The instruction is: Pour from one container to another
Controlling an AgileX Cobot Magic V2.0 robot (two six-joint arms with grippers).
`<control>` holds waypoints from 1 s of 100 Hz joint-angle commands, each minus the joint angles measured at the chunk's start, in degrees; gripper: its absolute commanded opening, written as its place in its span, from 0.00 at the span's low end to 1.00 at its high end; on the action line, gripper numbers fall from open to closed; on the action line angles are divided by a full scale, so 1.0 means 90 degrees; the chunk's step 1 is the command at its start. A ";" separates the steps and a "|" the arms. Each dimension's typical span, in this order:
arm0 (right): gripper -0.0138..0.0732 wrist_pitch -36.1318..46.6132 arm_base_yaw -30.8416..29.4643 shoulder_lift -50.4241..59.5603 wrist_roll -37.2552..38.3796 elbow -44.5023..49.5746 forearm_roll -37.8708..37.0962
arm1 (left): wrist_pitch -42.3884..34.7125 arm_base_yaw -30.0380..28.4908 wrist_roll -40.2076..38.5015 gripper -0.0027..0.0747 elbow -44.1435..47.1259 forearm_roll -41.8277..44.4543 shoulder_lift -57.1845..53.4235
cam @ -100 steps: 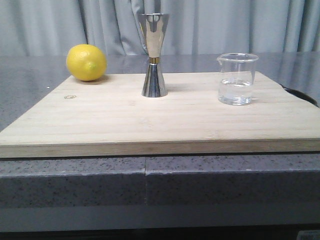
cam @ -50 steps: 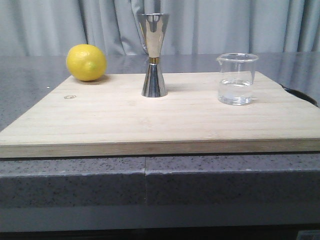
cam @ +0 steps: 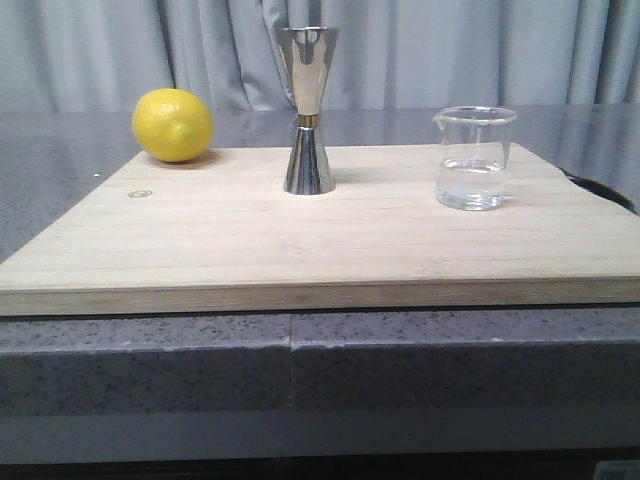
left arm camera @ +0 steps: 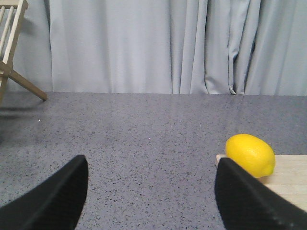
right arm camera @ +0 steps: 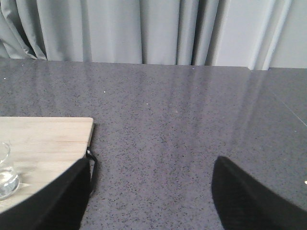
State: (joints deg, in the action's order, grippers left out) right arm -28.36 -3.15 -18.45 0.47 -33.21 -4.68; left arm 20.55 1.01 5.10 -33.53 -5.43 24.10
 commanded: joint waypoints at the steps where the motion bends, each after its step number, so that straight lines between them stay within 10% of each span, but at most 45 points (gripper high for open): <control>1: 0.73 0.0521 -0.0022 -0.0112 -0.0052 -0.0219 -0.0098 | -0.0508 -0.0018 -0.0024 0.72 -0.0222 -0.0090 0.0084; 40: 0.73 0.0274 -0.0022 -0.0112 -0.0052 -0.0219 0.0082 | -0.0417 -0.0018 -0.0024 0.72 -0.0329 -0.0238 0.0181; 69: 0.79 -0.0086 -0.0022 -0.0482 -0.0052 -0.0235 0.0157 | 0.1322 -0.0018 0.0230 0.73 -0.1573 -0.0238 0.1326; 100: 0.89 -0.0416 -0.0022 -0.1193 -0.0052 -0.0529 0.0373 | 0.2475 0.0022 0.2123 0.73 -0.2223 -0.1661 0.2779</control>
State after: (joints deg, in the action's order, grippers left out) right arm -34.71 -3.15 -27.05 0.43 -34.73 -1.53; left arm 42.29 1.01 17.52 -50.23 -13.70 45.46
